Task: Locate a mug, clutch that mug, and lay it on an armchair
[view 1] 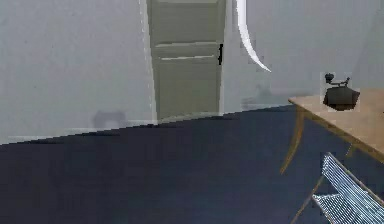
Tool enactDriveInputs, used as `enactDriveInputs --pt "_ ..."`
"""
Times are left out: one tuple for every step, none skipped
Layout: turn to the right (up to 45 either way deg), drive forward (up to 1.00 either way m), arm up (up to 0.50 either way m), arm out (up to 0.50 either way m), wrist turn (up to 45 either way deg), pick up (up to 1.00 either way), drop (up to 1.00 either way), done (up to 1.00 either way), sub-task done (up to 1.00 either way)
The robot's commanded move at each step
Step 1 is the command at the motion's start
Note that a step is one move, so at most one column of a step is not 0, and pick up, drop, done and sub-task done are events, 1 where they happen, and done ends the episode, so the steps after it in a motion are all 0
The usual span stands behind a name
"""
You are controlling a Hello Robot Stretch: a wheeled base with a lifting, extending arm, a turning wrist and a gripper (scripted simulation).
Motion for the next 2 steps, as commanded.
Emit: enactDriveInputs --pt "0.0 0.95 0.00 0.00 0.0 0.00 0.00 0.00 0.00" --pt "12.0 0.00 0.00 0.00 0.0 0.00 0.00 0.00 0.00"
